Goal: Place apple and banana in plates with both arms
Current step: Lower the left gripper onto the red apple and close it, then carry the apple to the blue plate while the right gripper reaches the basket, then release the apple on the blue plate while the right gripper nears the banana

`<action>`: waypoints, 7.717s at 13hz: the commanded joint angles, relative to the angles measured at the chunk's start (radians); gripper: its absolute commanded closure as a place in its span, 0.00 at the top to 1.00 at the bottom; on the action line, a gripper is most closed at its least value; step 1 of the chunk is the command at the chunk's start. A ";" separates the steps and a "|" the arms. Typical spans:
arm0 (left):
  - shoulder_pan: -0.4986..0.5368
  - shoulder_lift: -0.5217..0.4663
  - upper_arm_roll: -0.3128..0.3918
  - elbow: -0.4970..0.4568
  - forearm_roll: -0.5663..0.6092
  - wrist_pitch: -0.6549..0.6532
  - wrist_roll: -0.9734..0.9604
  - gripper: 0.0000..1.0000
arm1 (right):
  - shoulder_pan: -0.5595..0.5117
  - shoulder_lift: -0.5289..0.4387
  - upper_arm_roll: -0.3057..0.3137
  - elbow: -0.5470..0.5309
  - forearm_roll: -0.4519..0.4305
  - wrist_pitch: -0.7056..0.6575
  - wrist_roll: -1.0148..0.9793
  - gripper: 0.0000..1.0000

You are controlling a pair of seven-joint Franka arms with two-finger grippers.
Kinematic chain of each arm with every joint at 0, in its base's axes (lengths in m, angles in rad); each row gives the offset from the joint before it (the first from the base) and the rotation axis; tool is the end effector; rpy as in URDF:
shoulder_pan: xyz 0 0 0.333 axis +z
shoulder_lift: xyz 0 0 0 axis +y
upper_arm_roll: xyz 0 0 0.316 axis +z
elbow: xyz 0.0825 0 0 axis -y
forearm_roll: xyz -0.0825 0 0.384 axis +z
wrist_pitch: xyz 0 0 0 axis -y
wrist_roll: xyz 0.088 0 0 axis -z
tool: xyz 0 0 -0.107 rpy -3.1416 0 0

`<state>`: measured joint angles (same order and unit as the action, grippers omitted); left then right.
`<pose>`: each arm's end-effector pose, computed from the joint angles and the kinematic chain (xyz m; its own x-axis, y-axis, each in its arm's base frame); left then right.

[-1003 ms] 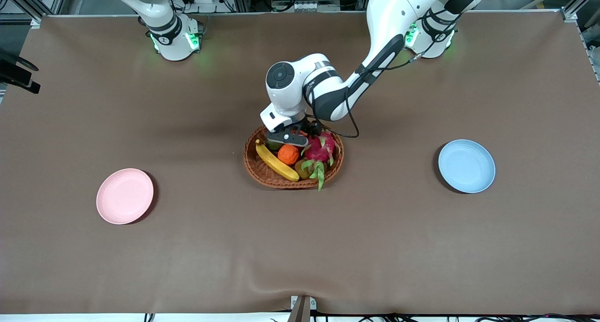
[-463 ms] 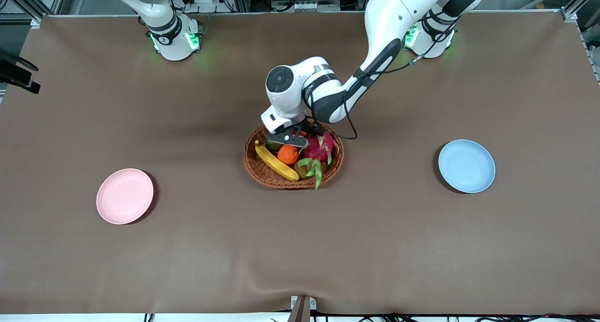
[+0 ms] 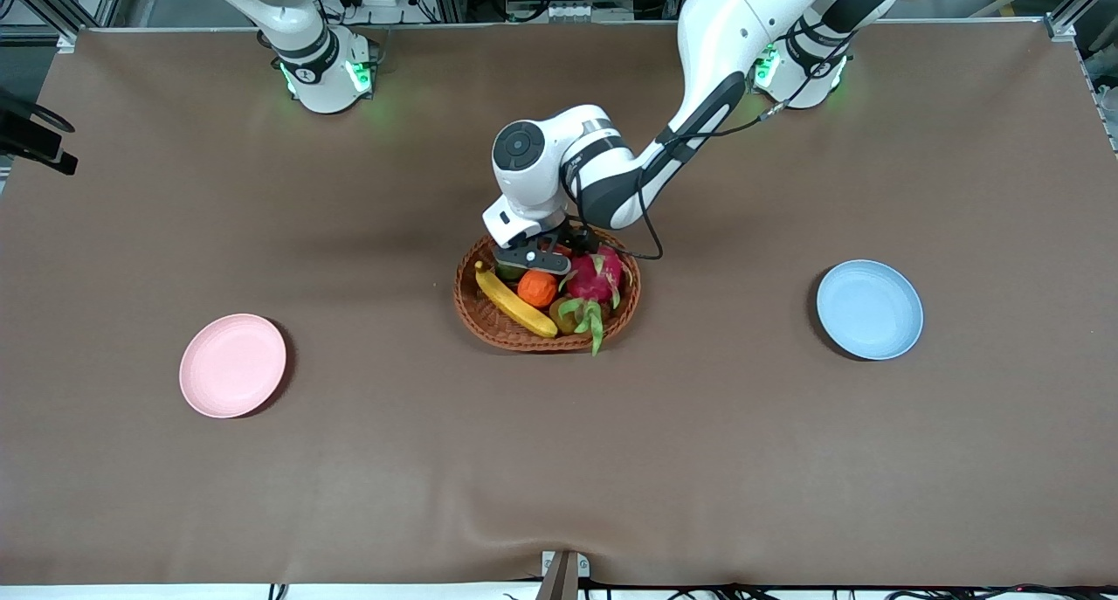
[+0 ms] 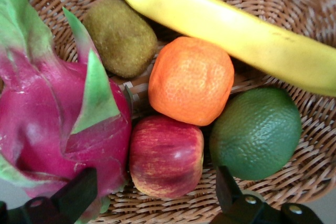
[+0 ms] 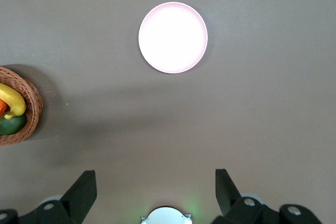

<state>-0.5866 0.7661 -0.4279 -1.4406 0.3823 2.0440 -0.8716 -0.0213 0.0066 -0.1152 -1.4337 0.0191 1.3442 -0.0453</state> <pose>0.4393 -0.5611 0.2559 0.9711 -0.2362 -0.0334 -0.2382 -0.9673 -0.0866 0.5273 -0.0698 0.6653 0.9917 -0.0863 -0.0949 -0.0888 -0.9958 -0.0225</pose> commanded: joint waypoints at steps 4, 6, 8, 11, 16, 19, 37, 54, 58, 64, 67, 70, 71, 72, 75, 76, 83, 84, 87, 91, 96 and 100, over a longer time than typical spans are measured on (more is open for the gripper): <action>-0.012 -0.008 -0.002 0.000 0.018 -0.053 -0.037 1.00 | -0.005 0.001 0.006 0.007 -0.004 -0.002 -0.008 1.00; -0.012 -0.014 -0.008 0.000 0.017 -0.056 -0.058 1.00 | -0.005 0.001 0.006 0.007 -0.002 -0.002 -0.008 1.00; -0.013 -0.034 -0.009 0.000 0.017 -0.062 -0.066 1.00 | -0.005 0.001 0.006 0.007 -0.004 -0.002 -0.008 1.00; -0.030 -0.030 -0.008 0.000 0.017 -0.065 -0.072 1.00 | -0.005 0.003 0.006 0.007 -0.004 -0.002 -0.008 1.00; -0.044 -0.010 -0.003 -0.003 0.027 -0.070 -0.104 0.99 | -0.003 0.015 0.008 0.007 -0.001 0.000 -0.008 1.00; -0.033 -0.010 0.000 -0.004 0.032 -0.070 -0.081 0.92 | 0.015 0.019 0.008 0.007 -0.001 0.001 -0.008 1.00; -0.042 0.041 0.001 -0.001 0.018 -0.010 -0.098 0.75 | 0.009 0.023 0.002 0.021 -0.014 -0.007 -0.015 1.00; 0.161 -0.344 -0.008 -0.001 -0.279 -0.303 -0.052 0.00 | -0.017 0.024 0.005 0.018 0.081 -0.016 -0.011 1.00; 0.422 -0.406 0.000 -0.011 -0.294 -0.490 0.112 0.00 | 0.049 0.062 0.011 0.004 0.031 -0.016 -0.008 1.00; 0.678 -0.286 0.001 -0.052 -0.125 -0.475 0.120 0.00 | 0.182 0.182 0.012 0.012 0.116 -0.005 -0.008 1.00; 0.799 -0.214 0.001 -0.102 -0.086 -0.453 0.121 0.00 | 0.190 0.257 0.012 -0.002 0.240 0.038 -0.010 1.00; 0.901 -0.208 -0.002 -0.205 -0.046 -0.371 0.121 0.00 | 0.222 0.322 0.012 -0.040 0.334 0.079 -0.015 1.00; 0.906 -0.206 0.000 -0.228 -0.048 -0.352 0.121 0.00 | 0.251 0.326 0.012 -0.095 0.334 0.145 -0.015 1.00; 0.916 -0.200 0.000 -0.244 -0.049 -0.340 0.120 0.00 | 0.288 0.326 0.012 -0.140 0.334 0.211 -0.016 1.00; 0.955 -0.151 0.000 -0.253 -0.051 -0.332 0.120 0.00 | 0.339 0.349 0.012 -0.186 0.332 0.341 -0.027 1.00; 0.970 -0.140 0.000 -0.253 -0.049 -0.332 0.121 0.00 | 0.357 0.375 0.012 -0.186 0.332 0.374 -0.027 1.00; 0.959 -0.134 -0.003 -0.197 -0.042 -0.327 0.106 1.00 | 0.474 0.487 0.012 -0.186 0.325 0.579 -0.028 1.00; 0.956 -0.151 -0.006 -0.164 -0.042 -0.334 0.106 1.00 | 0.492 0.496 0.012 -0.185 0.325 0.599 -0.028 1.00; 0.959 -0.234 -0.011 -0.083 -0.056 -0.347 0.108 1.00 | 0.520 0.512 0.011 -0.186 0.321 0.613 -0.025 1.00; 0.962 -0.313 -0.060 0.024 -0.051 -0.456 0.117 1.00 | 0.570 0.526 0.011 -0.188 0.318 0.612 -0.027 1.00; 0.970 -0.419 -0.078 0.060 -0.072 -0.490 0.287 1.00 | 0.633 0.536 0.011 -0.188 0.145 0.639 -0.028 1.00; 1.024 -0.445 -0.077 0.106 -0.163 -0.490 0.489 1.00 | 0.653 0.559 0.011 -0.188 0.145 0.670 -0.028 1.00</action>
<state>0.4071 0.3401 -0.5028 -1.3566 0.2579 1.5687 -0.4658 0.6140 0.5500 -0.0926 -1.6219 0.1764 1.9882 -0.0651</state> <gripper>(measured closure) 0.000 0.000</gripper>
